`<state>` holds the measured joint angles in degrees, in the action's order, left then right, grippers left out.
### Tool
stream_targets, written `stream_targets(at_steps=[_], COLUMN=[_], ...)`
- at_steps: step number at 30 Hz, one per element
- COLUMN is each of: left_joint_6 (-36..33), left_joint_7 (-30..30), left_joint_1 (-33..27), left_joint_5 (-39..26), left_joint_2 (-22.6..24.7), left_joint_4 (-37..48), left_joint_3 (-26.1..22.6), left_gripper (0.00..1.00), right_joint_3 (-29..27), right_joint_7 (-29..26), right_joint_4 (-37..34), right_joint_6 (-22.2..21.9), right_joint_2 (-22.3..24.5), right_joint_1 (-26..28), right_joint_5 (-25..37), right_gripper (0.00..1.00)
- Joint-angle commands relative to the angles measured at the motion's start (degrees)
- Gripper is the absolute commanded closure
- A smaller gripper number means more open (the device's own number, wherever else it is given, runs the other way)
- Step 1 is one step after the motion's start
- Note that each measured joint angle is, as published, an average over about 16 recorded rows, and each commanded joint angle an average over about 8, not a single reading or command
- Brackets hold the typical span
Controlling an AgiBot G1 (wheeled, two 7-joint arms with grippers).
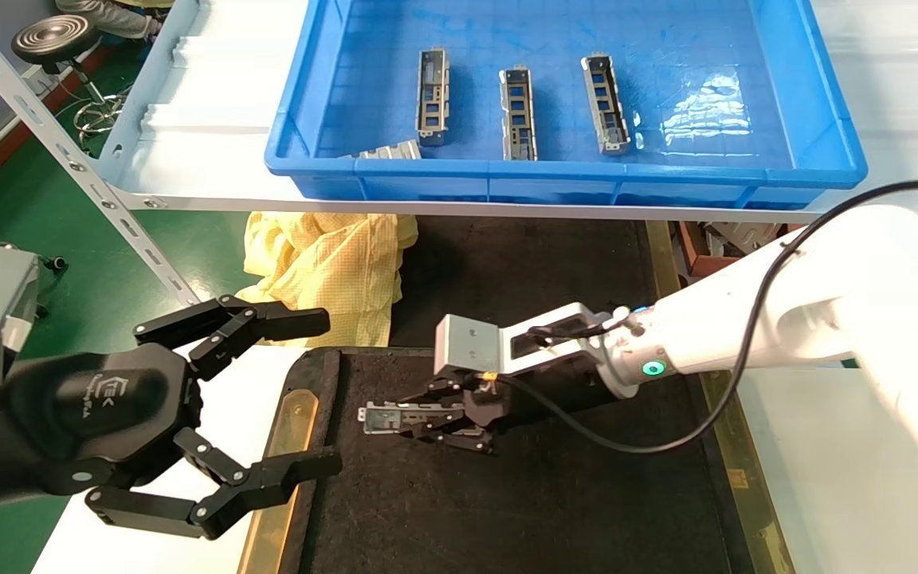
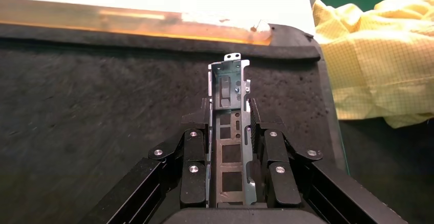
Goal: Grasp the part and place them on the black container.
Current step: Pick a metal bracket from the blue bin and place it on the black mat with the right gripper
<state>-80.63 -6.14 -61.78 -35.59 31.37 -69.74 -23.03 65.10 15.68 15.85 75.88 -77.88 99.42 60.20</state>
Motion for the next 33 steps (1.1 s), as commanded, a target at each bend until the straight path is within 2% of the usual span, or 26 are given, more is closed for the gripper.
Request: stream_targets(at_steps=[1,6,13,16,22,33], left_joint_6=[0.00,0.00,0.00,0.00,0.00,0.00], left_joint_7=[0.00,0.00,0.00,0.00,0.00,0.00], left_joint_1=[0.00,0.00,0.00,0.00,0.00,0.00], left_joint_5=[0.00,0.00,0.00,0.00,0.00,0.00], left_joint_2=[0.00,0.00,0.00,0.00,0.00,0.00], left_joint_4=[0.00,0.00,0.00,0.00,0.00,0.00], left_joint_3=[0.00,0.00,0.00,0.00,0.00,0.00], left_gripper=[0.00,0.00,0.00,0.00,0.00,0.00], right_joint_3=[0.11,1.17,3.34,4.60,7.42,11.48], right_joint_7=[-0.01,-1.38,-3.11,-3.97,-5.39,-6.35], right_joint_4=[0.93,4.63,10.25,12.71,16.09,17.69], right_joint_6=[-1.40,-7.50,-20.01,-23.70,-26.85,-28.93], right_joint_2=[-0.25,-0.45,-0.63,-0.64,-0.60,-0.57], right_joint_1=[-0.91,-3.08,-6.31,-7.36,-8.26,-8.16], right_joint_5=[-0.31,-1.06,-1.94,-2.50,-3.69,-5.88], right_gripper=[1.00,1.00,1.00,1.00,1.00,1.00])
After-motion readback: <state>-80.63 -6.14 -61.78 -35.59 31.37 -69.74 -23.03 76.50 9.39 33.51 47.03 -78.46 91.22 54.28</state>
